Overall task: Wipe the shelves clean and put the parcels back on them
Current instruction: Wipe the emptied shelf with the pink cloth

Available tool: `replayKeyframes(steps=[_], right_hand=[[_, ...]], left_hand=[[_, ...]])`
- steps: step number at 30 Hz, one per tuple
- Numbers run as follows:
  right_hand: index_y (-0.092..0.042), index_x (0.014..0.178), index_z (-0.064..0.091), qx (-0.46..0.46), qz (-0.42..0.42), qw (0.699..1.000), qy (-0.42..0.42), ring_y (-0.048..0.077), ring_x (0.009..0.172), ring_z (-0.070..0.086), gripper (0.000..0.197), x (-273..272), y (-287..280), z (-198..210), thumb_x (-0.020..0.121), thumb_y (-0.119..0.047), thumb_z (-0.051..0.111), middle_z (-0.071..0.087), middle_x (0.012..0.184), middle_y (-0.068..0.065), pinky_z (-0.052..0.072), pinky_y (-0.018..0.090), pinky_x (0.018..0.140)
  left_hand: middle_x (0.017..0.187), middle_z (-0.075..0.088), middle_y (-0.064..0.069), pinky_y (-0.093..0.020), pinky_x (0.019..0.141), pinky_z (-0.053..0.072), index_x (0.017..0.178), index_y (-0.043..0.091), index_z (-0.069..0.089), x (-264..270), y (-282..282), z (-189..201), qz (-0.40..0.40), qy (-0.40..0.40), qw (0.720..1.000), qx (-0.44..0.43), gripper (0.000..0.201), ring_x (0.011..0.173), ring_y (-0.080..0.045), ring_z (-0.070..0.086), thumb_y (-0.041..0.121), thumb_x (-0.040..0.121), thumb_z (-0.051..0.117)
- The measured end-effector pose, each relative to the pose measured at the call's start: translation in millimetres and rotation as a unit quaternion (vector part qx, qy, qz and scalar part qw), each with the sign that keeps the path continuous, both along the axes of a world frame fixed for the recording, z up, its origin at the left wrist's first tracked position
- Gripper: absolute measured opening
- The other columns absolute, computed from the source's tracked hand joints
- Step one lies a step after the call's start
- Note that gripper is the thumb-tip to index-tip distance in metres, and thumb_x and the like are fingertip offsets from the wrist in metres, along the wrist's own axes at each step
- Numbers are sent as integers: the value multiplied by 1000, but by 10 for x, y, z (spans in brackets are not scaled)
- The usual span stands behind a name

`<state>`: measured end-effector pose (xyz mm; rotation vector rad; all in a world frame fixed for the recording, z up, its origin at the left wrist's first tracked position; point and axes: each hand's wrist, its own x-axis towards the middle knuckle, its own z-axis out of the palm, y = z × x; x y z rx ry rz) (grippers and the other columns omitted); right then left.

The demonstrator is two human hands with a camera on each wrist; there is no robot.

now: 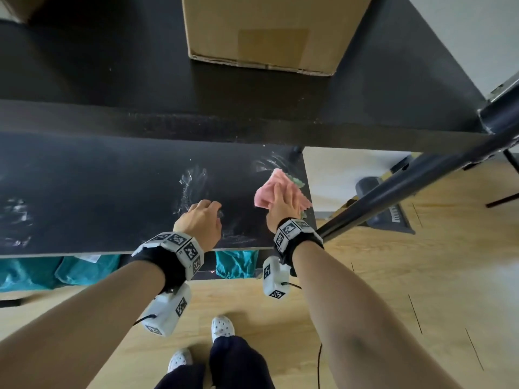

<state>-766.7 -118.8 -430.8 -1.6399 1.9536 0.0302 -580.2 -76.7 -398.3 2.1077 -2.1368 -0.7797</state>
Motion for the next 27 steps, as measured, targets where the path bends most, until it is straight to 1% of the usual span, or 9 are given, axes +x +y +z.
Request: replayKeyframes(steps=[3,6,9,11,13,16,20,23,27], right_hand=[[-21,151,-13,17,-29,999,19,26,146,-19,78,21,164,50,95,3,35,-22,158,5,-8,41,117],[-21,151,-14,30,-21,999,33,28,145,-20,81,71,316,83,93,7,36,-23,158,7,-6,43,118],[-24,150,-16,39,7,999,11,27,145,-22,85,294,505,49,92,11,34,-25,157,2,-7,48,119],[-25,151,-15,36,46,998,5,25,146,-20,84,558,616,-5,92,7,35,-24,158,2,-10,45,119],[-23,152,-12,34,67,997,8,26,147,-16,77,791,607,-43,95,0,36,-19,159,5,-8,44,120],[-18,153,-6,12,84,996,26,27,147,-14,70,956,336,-24,97,-4,33,-15,160,8,-5,43,120],[-9,153,1,-3,110,992,56,24,148,-13,71,923,-215,25,93,-1,38,-11,160,8,-7,40,120],[-11,152,5,-4,83,995,48,24,148,-7,78,734,-521,14,89,-3,49,-4,161,9,-6,41,120],[-12,153,5,-8,26,998,56,25,148,-6,73,330,-743,-13,93,-11,47,-4,161,8,-4,44,119]], left_hand=[[136,48,-4,-43,97,46,135,15,44,109,17,21,-5,4,1000,5,39,122,-25,48,22,97,41],[135,50,-6,-44,97,46,135,13,44,247,28,57,-9,4,1000,3,40,121,-26,49,22,96,41],[135,50,-8,-44,98,44,135,12,43,378,37,89,-7,3,1000,4,40,122,-27,48,22,96,39],[136,49,-8,-44,98,44,136,12,42,440,48,100,0,9,1000,6,41,122,-28,47,23,97,38],[134,51,-10,-44,94,45,135,12,43,476,65,93,20,26,999,3,40,120,-29,49,21,96,39],[124,55,-14,-43,89,47,131,10,45,451,74,77,55,45,997,4,37,112,-31,53,20,96,38],[130,52,-11,-42,92,46,134,11,42,349,8,42,56,41,997,19,38,116,-29,51,21,97,36],[134,49,-10,-42,98,43,137,12,40,296,-80,18,47,29,998,29,41,121,-29,47,22,97,37],[135,49,-11,-40,97,40,138,12,39,249,-201,16,30,13,999,34,42,122,-29,47,24,98,38]])
